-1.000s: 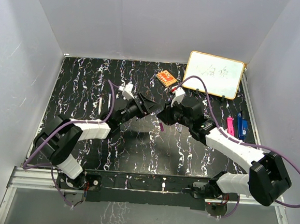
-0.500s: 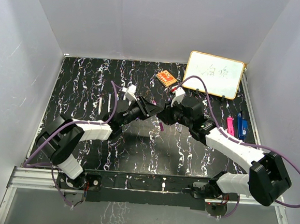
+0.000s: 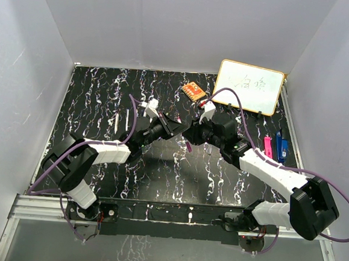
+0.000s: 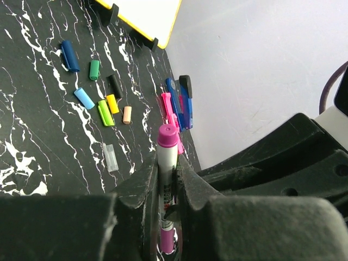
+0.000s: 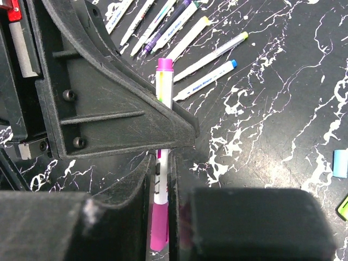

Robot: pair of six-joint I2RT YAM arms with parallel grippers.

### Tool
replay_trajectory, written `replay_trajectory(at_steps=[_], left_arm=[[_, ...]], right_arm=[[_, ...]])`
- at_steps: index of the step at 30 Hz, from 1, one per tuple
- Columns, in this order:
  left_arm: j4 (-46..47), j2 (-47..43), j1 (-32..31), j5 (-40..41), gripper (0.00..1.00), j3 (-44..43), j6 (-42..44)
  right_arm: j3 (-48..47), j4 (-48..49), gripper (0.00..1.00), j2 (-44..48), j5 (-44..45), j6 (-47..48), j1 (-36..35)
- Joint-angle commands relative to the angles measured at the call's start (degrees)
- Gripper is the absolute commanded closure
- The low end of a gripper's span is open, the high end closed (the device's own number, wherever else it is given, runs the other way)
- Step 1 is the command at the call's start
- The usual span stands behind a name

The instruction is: Open the pen caps

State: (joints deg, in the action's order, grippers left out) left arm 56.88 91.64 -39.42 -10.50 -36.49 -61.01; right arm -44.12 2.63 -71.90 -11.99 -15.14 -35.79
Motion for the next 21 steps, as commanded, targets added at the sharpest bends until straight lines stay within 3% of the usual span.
replay_trajectory(at_steps=[1, 4, 8, 21], left_arm=[[2.1, -0.8, -0.4, 0.2, 1.0, 0.0, 0.6], [0.8, -2.0, -0.4, 1.2, 1.0, 0.1, 1.2], [-4.8, -4.4, -0.3, 3.2, 1.0, -1.6, 3.8], [-7.6, -5.5, 0.0, 3.4, 1.0, -4.5, 5.3]], right_arm=[[-0.9, 3.4, 0.79, 0.9, 0.4, 0.1, -0.1], [-0.8, 2.4, 0.59, 1.2, 0.2, 0.3, -0.1], [-0.9, 0.1, 0.49, 1.5, -0.4, 1.1, -0.1], [0.1, -2.3, 0.51, 0.2, -3.3, 1.6, -0.1]])
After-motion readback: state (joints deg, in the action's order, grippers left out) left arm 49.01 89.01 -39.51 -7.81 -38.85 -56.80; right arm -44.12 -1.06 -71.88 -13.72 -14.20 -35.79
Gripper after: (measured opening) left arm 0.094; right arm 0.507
